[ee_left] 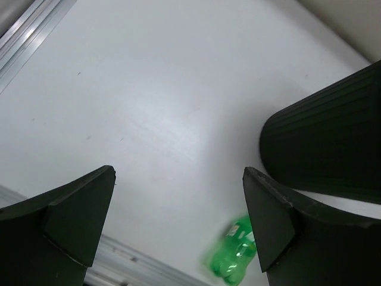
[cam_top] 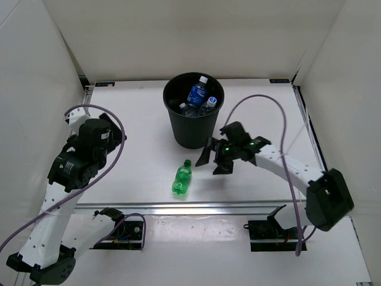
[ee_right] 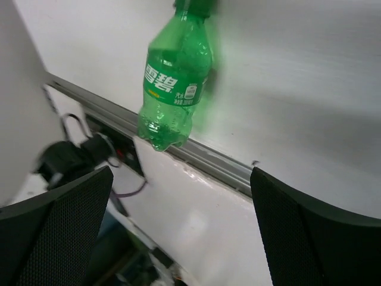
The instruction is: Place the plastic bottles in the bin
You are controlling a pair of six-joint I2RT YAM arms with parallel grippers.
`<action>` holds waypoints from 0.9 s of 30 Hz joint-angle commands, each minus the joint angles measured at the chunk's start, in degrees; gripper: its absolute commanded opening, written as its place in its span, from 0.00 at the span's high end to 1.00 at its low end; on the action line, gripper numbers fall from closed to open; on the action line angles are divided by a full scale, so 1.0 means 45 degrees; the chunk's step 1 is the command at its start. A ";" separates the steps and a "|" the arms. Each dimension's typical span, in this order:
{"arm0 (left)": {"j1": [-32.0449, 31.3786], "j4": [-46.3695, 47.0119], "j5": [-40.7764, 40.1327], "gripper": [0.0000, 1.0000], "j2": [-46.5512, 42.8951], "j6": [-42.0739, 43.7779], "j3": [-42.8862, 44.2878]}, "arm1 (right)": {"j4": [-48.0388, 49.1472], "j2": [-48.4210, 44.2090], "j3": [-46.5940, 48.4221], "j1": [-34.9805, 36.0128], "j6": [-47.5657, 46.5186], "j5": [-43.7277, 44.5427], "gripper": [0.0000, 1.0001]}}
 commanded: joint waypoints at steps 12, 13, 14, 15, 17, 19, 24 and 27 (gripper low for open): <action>0.0068 -0.2859 0.0213 0.01 -0.1121 -0.0434 0.0502 | 0.0075 0.4910 0.3345 0.3104 -0.0174 0.2769 0.00; 0.0068 -0.3014 0.0215 0.01 -0.1121 -0.0434 0.0618 | 0.0075 0.5027 0.3345 0.3239 0.0021 0.2770 0.00; 0.0068 -0.3170 0.0215 0.01 -0.1121 -0.0434 0.0619 | 0.0191 0.5222 0.3345 0.3241 0.0023 0.2770 0.00; 0.0068 -0.3172 0.0215 0.01 -0.1121 -0.0434 0.0619 | 0.0192 0.5224 0.3345 0.3357 0.0197 0.2770 0.00; 0.0068 -0.3308 0.0351 0.01 -0.1238 -0.0434 0.0619 | 0.0484 0.5574 0.3345 0.3358 0.0372 0.2770 0.00; 0.0068 -0.3638 0.0467 0.01 -0.1354 -0.0434 0.0503 | 0.0640 0.5730 0.3461 0.3475 0.0530 0.2633 0.01; 0.0068 -0.4088 0.0702 0.01 -0.1609 -0.0434 0.0386 | 0.0954 0.6375 0.3325 0.3709 0.1251 0.2379 0.12; 0.0068 -0.4342 0.0858 0.01 -0.1901 -0.0201 0.0385 | 0.1130 0.6376 0.2702 0.3709 0.1623 0.2262 0.22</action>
